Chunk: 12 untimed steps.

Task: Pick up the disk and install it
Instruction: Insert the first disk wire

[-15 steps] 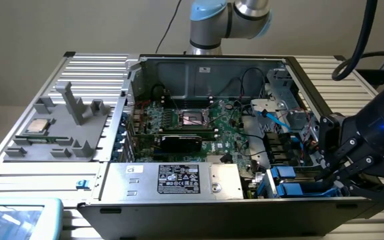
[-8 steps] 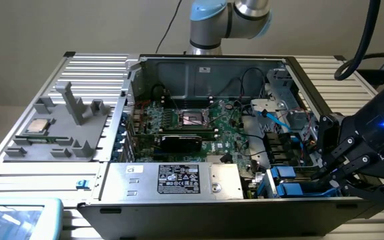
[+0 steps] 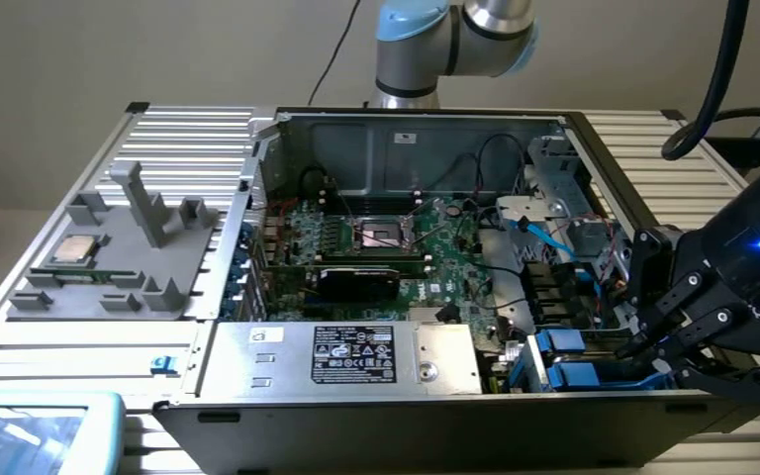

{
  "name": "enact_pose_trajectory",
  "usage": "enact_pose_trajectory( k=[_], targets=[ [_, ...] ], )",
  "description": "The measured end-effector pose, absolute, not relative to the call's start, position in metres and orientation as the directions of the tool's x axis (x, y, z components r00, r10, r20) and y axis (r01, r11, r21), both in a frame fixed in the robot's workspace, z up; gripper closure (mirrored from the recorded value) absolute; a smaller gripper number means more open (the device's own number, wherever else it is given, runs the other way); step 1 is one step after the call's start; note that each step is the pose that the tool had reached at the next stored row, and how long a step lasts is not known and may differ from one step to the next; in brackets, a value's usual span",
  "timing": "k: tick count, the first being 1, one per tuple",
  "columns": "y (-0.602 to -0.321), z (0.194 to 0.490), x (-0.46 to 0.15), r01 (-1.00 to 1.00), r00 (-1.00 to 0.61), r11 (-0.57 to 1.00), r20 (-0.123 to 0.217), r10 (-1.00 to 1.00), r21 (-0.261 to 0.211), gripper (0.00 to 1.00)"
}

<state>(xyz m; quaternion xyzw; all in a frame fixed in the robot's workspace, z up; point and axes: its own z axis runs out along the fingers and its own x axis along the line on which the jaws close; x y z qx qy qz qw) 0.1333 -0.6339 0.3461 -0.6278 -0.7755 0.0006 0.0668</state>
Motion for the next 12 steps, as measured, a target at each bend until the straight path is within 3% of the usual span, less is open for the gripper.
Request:
enact_pose_trajectory(
  k=[12],
  targets=[
    [-0.6339,0.3462,0.1333,0.98,-0.155,0.165,0.091,0.984,-0.114,0.84]
  ],
)
